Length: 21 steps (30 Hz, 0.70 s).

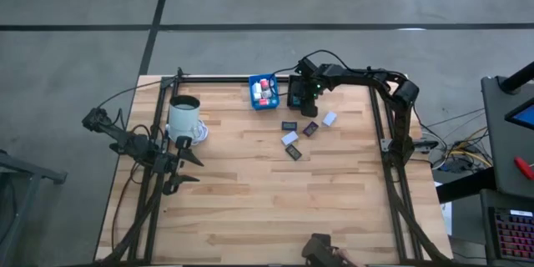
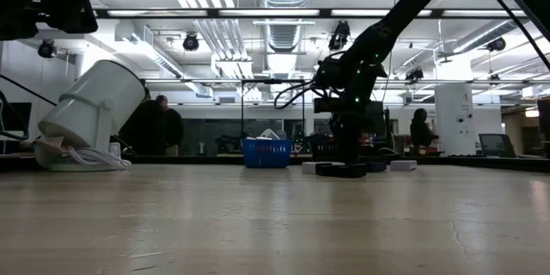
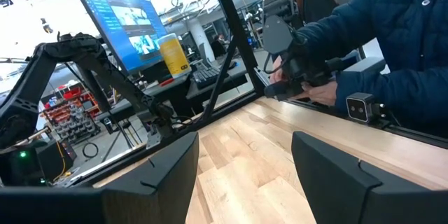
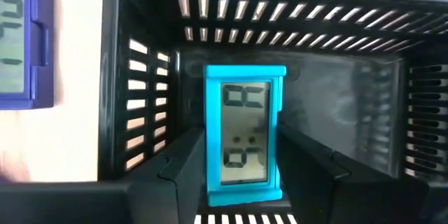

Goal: Pick & Place Office items
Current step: Put the light blue digital clock into the black basket, then put the right white digital clock into the black basket

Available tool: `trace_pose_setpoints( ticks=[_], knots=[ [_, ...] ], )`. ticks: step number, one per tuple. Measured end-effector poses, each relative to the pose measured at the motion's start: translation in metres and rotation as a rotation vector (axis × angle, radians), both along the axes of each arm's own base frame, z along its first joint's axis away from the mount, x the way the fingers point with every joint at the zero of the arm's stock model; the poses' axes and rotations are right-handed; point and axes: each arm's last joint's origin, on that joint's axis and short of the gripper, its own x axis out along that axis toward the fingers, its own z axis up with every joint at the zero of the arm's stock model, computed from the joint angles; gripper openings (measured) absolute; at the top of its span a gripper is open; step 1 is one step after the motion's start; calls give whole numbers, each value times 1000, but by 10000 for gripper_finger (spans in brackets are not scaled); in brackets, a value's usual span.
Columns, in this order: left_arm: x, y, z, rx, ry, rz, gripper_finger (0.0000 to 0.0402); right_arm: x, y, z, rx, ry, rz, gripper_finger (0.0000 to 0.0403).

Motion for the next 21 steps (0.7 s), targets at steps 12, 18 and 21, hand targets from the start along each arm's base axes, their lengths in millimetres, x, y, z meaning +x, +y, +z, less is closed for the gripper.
trace_pose_setpoints(
  ticks=[12, 18, 21],
  knots=[
    [0, 0, 0, 0, 0, 0, 234, 0, 0, -1, -3, 3, 11, 192],
    [0, 0, 0, 0, 0, 0, 234, 0, 0, -1, -1, 3, 10, 220],
    [0, 0, 0, 0, 0, 0, 234, 0, 0, -1, 0, 3, 10, 238]
  ],
)
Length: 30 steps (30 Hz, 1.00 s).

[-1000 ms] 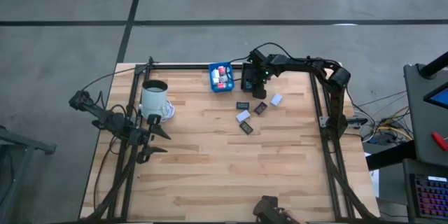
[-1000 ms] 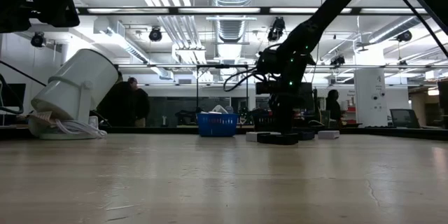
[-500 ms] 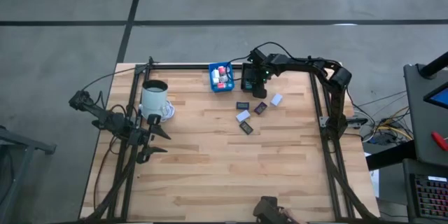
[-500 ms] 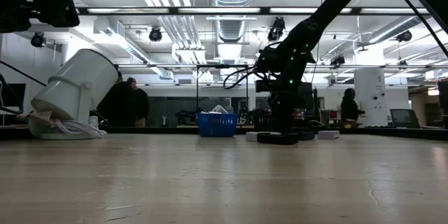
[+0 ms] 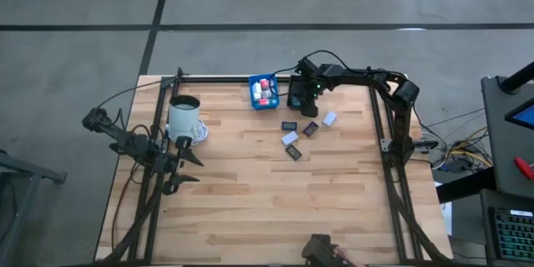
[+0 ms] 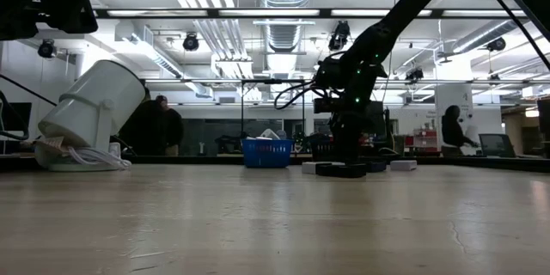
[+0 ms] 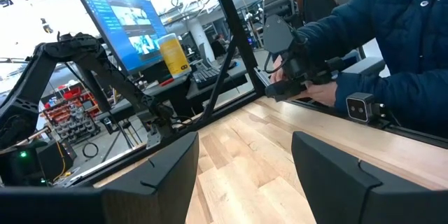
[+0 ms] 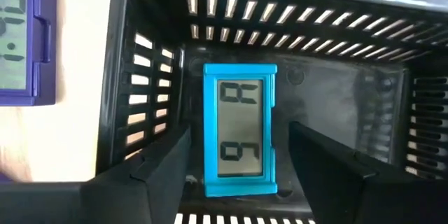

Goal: Pick & Place Office items
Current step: Put the right white digital clock into the black basket

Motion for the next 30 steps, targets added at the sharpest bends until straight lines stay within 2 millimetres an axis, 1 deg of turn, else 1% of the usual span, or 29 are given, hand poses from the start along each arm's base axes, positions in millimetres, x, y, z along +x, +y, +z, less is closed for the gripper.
trace_pose_setpoints(
  ticks=[4, 7, 17, 20, 26, 30],
  knots=[
    [0, 0, 0, 0, 0, 0, 234, 0, 0, 0, -1, 0, 2, 258],
    [0, 0, 0, 0, 0, 0, 234, 0, 0, 0, -1, 1, 3, 265],
    [0, 0, 0, 0, 0, 0, 234, 0, 0, 2, -5, -5, 2, 258],
    [0, 0, 0, 0, 0, 0, 234, -1, 1, 11, -20, -22, 1, 256],
    [0, 0, 0, 0, 0, 0, 234, -5, 4, 36, -62, -74, -2, 256],
    [0, 0, 0, 0, 0, 0, 234, -8, 10, 49, -61, -87, -21, 256]
  ],
)
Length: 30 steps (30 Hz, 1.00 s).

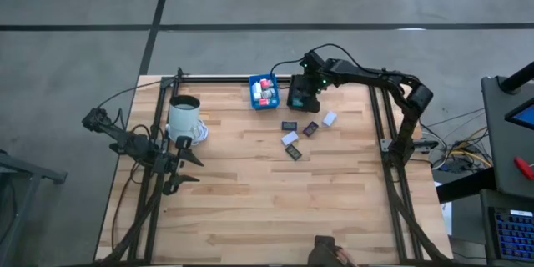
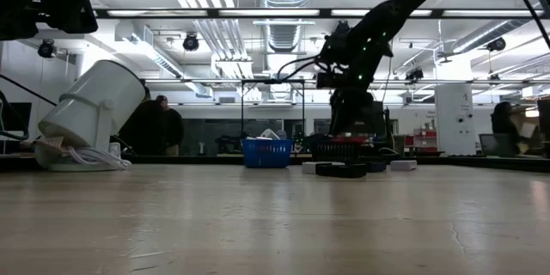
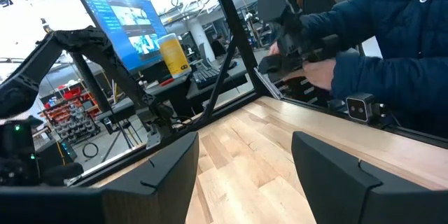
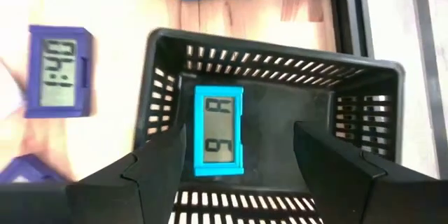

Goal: Pick & Place Office items
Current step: Put the right white digital clock into the black basket

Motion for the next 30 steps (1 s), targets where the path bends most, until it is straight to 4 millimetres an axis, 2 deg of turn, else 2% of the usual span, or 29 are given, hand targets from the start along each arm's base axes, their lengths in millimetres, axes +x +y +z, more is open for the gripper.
trace_pose_setpoints(
  ticks=[10, 18, 23, 30],
  knots=[
    [0, 0, 0, 0, 0, 0, 234, -3, 36, 43, 2, -43, -28, 256],
    [0, 0, 0, 0, 0, 0, 234, -12, 78, 70, -70, 16, 44, 246],
    [0, 0, 0, 0, 0, 0, 234, -20, 98, 72, -109, 132, 106, 237],
    [0, 0, 0, 0, 0, 0, 234, -37, 109, 62, -45, 306, 133, 246]
  ],
)
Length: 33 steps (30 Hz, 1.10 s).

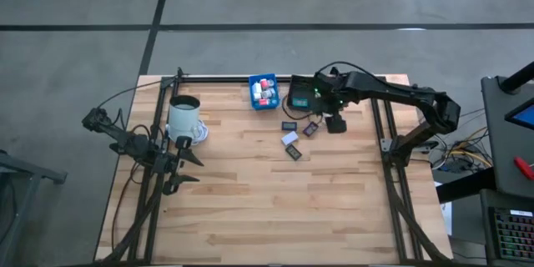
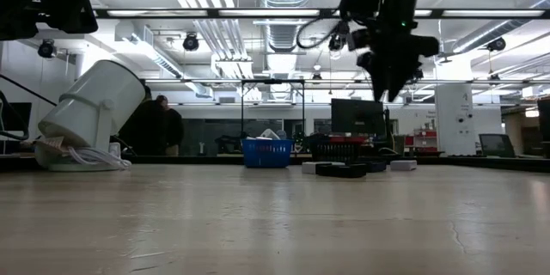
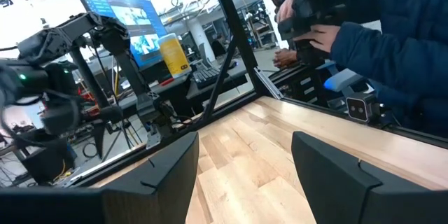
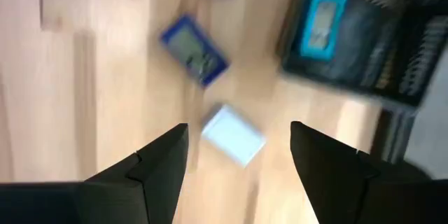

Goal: Pick & Place Office items
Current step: Put the right white digital clock into the black basket

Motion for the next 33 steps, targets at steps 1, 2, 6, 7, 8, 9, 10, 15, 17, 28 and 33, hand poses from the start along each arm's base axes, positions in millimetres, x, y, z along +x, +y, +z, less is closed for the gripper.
trace_pose_setpoints(
  ticks=[1, 2, 6, 7, 8, 9, 10, 15, 17, 28, 33],
  knots=[
    [0, 0, 0, 0, 0, 0, 234, -3, 1, -3, 4, 34, 7, 247],
    [0, 0, 0, 0, 0, 0, 234, -6, 2, -6, 6, 63, 16, 249],
    [0, 0, 0, 0, 0, 0, 234, -11, 4, -21, -2, 114, 71, 254],
    [0, 0, 0, 0, 0, 0, 234, -12, 4, -26, -4, 122, 89, 256],
    [0, 0, 0, 0, 0, 0, 234, -13, 4, -30, -5, 130, 107, 257],
    [0, 0, 0, 0, 0, 0, 234, -13, 5, -34, -8, 136, 126, 258],
    [0, 0, 0, 0, 0, 0, 234, -15, 5, -38, -12, 145, 145, 259],
    [0, 0, 0, 0, 0, 0, 234, -21, 6, -58, -66, 212, 267, 265],
    [0, 0, 0, 0, 0, 0, 234, -22, 6, -64, -91, 215, 323, 265],
    [0, 0, 0, 0, 0, 0, 234, -28, -7, -81, -137, 179, 427, 263],
    [0, 0, 0, 0, 0, 0, 234, -30, -13, -90, -149, 133, 448, 263]
  ],
)
